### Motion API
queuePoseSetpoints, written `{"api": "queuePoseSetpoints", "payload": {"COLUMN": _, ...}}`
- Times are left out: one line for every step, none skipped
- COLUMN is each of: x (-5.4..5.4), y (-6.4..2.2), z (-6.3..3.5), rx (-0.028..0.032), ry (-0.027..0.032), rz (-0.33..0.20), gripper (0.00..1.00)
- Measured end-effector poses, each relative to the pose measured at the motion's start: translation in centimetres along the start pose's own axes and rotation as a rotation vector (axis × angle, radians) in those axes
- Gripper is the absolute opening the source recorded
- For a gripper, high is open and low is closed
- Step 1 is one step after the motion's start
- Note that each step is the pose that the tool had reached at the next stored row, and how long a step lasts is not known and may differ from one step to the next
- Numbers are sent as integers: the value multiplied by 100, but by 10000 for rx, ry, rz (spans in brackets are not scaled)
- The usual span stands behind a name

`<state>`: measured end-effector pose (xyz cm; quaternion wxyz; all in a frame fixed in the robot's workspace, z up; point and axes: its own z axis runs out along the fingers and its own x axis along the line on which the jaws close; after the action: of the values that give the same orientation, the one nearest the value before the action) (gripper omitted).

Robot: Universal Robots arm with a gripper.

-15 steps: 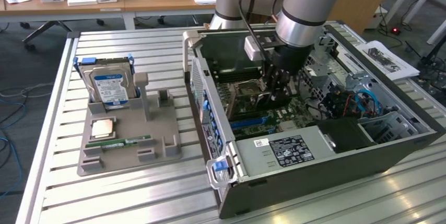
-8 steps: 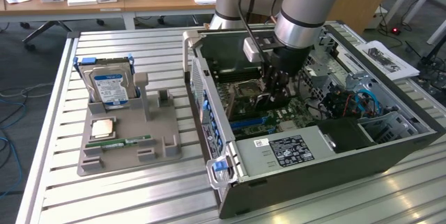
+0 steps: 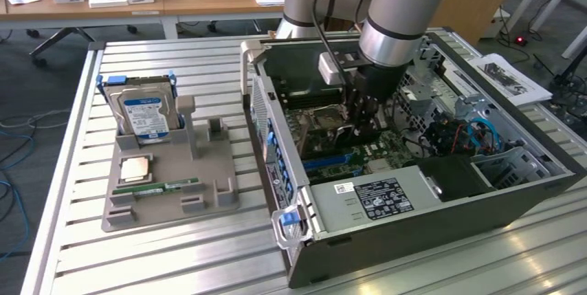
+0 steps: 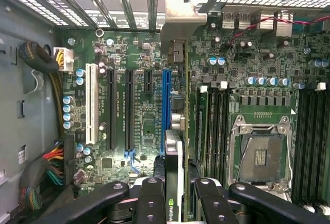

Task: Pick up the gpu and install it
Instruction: 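Insert the gpu into the slot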

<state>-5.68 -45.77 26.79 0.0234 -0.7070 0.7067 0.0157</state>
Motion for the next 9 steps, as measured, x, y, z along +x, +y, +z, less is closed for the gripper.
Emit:
{"api": "queuePoseSetpoints", "payload": {"x": 0, "y": 4, "z": 5, "rx": -1, "ry": 1, "rz": 0, "gripper": 27}}
{"api": "queuePoseSetpoints", "payload": {"x": 1, "y": 10, "z": 8, "rx": -1, "ry": 2, "rz": 0, "gripper": 27}}
{"api": "queuePoseSetpoints", "payload": {"x": 1, "y": 16, "z": 12, "rx": -1, "ry": 3, "rz": 0, "gripper": 27}}
{"api": "queuePoseSetpoints", "payload": {"x": 1, "y": 23, "z": 16, "rx": -1, "ry": 1, "rz": 0, "gripper": 27}}
{"api": "queuePoseSetpoints", "payload": {"x": 1, "y": 31, "z": 21, "rx": 0, "ry": 1, "rz": 0, "gripper": 27}}
{"api": "queuePoseSetpoints", "payload": {"x": 2, "y": 41, "z": 25, "rx": -1, "ry": 2, "rz": 0, "gripper": 27}}
{"api": "queuePoseSetpoints", "payload": {"x": 2, "y": 51, "z": 29, "rx": -1, "ry": 1, "rz": -1, "gripper": 27}}
{"api": "queuePoseSetpoints", "payload": {"x": 2, "y": 59, "z": 33, "rx": 0, "ry": 1, "rz": 0, "gripper": 27}}
{"api": "queuePoseSetpoints", "payload": {"x": 2, "y": 65, "z": 35, "rx": -1, "ry": 1, "rz": 0, "gripper": 27}}
